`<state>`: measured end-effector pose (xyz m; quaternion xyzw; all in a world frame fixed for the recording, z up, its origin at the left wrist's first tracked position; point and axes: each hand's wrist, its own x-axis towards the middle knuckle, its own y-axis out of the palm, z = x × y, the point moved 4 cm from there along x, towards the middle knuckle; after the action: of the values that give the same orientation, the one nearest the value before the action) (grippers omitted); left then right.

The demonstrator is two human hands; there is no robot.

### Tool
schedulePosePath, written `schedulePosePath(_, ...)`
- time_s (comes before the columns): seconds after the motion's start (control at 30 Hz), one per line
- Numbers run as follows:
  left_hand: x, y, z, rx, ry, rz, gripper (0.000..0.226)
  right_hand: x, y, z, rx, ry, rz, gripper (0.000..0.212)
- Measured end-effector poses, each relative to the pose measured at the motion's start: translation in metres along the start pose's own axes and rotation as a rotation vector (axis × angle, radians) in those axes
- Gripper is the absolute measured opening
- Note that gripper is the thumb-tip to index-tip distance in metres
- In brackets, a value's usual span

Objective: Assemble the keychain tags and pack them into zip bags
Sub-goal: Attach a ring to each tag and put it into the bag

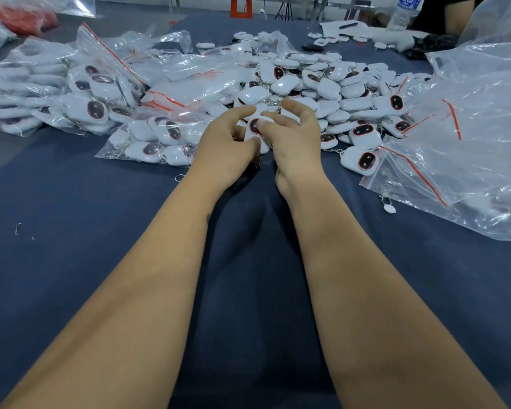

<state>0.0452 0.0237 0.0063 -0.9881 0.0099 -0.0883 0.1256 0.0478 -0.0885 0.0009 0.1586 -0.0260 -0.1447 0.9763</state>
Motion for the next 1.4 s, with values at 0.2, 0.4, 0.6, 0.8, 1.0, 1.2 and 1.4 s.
schedulePosePath(0.2, -0.0001, -0.0024, 0.0016, -0.109, -0.055, 0.042, 0.063, 0.0015, 0.0020, -0.0007, -0.038, 0.037, 0.074, 0.033)
schedulePosePath(0.4, 0.0019, -0.0008, 0.0018, -0.221, -0.080, 0.064, 0.068, 0.0059, 0.0055, -0.0029, 0.004, 0.067, 0.079, 0.031)
schedulePosePath(0.6, 0.0027, 0.0025, 0.0021, -0.225, -0.039, 0.089, 0.069, 0.0071, 0.0051, -0.0067, -0.028, 0.091, 0.074, 0.042)
schedulePosePath(0.8, 0.0046, 0.0023, 0.0034, -0.270, -0.044, 0.087, 0.065, 0.0050, 0.0037, -0.0040, -0.020, 0.064, 0.096, 0.038)
schedulePosePath(1.0, 0.0024, 0.0008, 0.0034, -0.286, -0.017, 0.053, 0.056, 0.0016, 0.0074, -0.0022, -0.007, 0.057, 0.139, 0.030)
schedulePosePath(1.2, 0.0055, 0.0002, 0.0063, -0.326, -0.096, 0.011, 0.047, 0.0011, 0.0082, -0.0022, -0.096, 0.023, 0.156, 0.031)
schedulePosePath(1.4, 0.0029, 0.0013, 0.0035, -0.308, -0.083, 0.057, 0.033, -0.0022, 0.0081, -0.0002, -0.095, 0.012, 0.151, 0.035)
